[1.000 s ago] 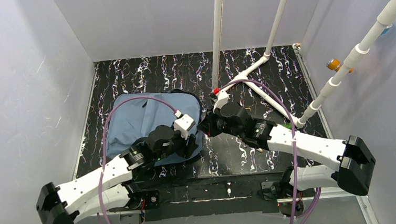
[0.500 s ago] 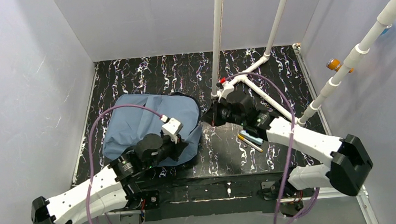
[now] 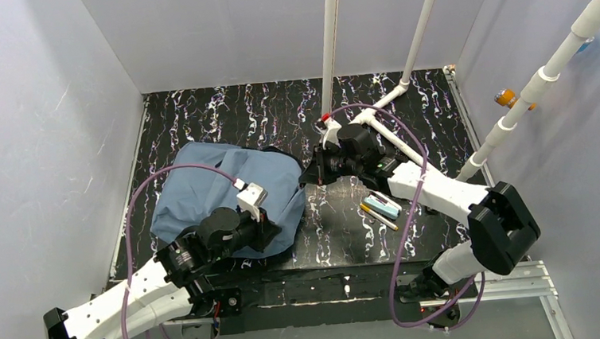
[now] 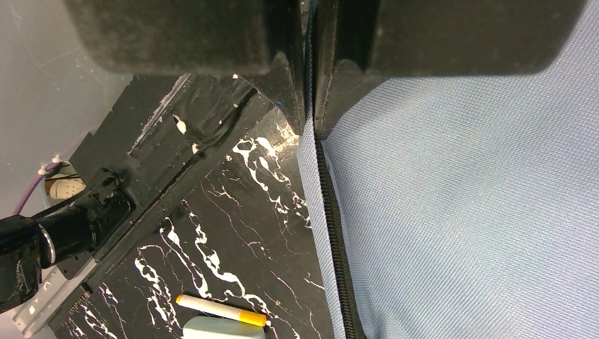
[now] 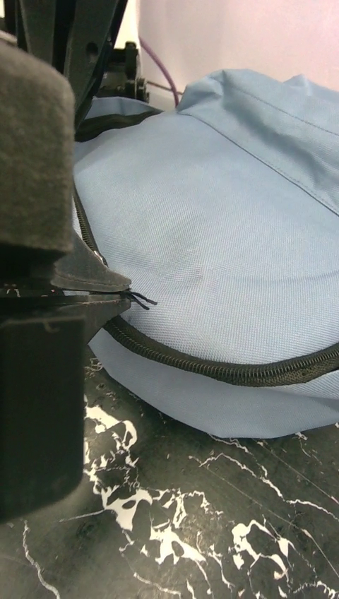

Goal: Pack the student bag
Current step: Zip the student bag at the center of the board.

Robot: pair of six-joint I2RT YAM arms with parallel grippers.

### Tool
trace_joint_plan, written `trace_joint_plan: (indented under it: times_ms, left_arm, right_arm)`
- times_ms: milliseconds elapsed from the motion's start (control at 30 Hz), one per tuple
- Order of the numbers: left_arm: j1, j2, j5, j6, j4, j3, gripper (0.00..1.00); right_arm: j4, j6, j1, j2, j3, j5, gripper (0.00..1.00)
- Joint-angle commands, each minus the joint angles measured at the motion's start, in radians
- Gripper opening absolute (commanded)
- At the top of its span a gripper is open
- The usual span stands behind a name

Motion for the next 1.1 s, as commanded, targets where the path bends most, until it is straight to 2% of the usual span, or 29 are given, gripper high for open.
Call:
trace_joint_plan:
  times_ms: [0,67,133,167,233,300,367,433,567,633,733,767,800,933,1000,1067]
  left_arm:
    - [-0.053,-0.051,0.259,-0.069,-0.186,0.009,0.00]
    - [-0.055,-0.048,0.215,-0.048,-0.192,0.023,0.12]
    - [-0.054,-0.009,0.158,0.016,-0.187,0.056,0.37]
    - [-0.054,0.020,0.119,0.041,-0.178,0.078,0.46]
    - [-0.054,0.096,0.066,0.088,-0.121,0.120,0.57]
    - [-0.054,0.191,-0.028,0.110,-0.077,0.170,0.59]
    - [-0.054,0.274,-0.155,0.052,-0.075,0.238,0.54]
    - [-0.052,0.321,-0.315,-0.098,-0.133,0.295,0.48]
    - [-0.049,0.331,-0.529,-0.448,-0.390,0.358,0.50]
    - [-0.050,0.275,-0.595,-0.551,-0.477,0.340,0.57]
    - [-0.049,0.142,-0.654,-0.595,-0.537,0.321,0.80]
    - [-0.049,0.116,-0.680,-0.622,-0.579,0.335,0.92]
    - [-0.049,0.100,-0.710,-0.675,-0.647,0.360,0.97]
    - [-0.044,0.139,-0.790,-1.048,-1.063,0.485,0.98]
    - [-0.030,0.175,-0.786,-1.085,-1.134,0.504,0.98]
    - [0.041,0.201,-0.745,-1.006,-1.070,0.484,0.98]
  right_arm:
    - [0.048,-0.191,-0.118,-0.092,0.095,0.370,0.01]
    - [-0.010,-0.194,-0.114,-0.130,0.111,0.328,0.01]
    - [-0.035,-0.166,-0.085,-0.157,0.107,0.294,0.01]
    - [-0.031,-0.143,-0.064,-0.171,0.092,0.259,0.01]
    - [-0.019,-0.100,-0.009,-0.194,0.056,0.239,0.01]
    - [-0.002,-0.065,0.039,-0.220,0.018,0.251,0.01]
    - [0.016,-0.030,0.059,-0.246,-0.019,0.262,0.01]
    - [0.018,-0.012,0.062,-0.266,-0.043,0.268,0.01]
    - [-0.002,-0.035,0.063,-0.287,-0.065,0.275,0.01]
    - [-0.007,-0.052,0.063,-0.286,-0.075,0.265,0.01]
    - [0.007,-0.059,0.065,-0.277,-0.094,0.245,0.01]
    - [0.013,-0.058,0.065,-0.274,-0.098,0.239,0.01]
    - [0.017,-0.059,0.065,-0.271,-0.100,0.232,0.01]
    - [0.024,-0.061,0.066,-0.260,-0.100,0.220,0.01]
    - [0.021,-0.066,0.065,-0.258,-0.097,0.215,0.01]
    - [0.017,-0.070,0.066,-0.261,-0.096,0.211,0.01]
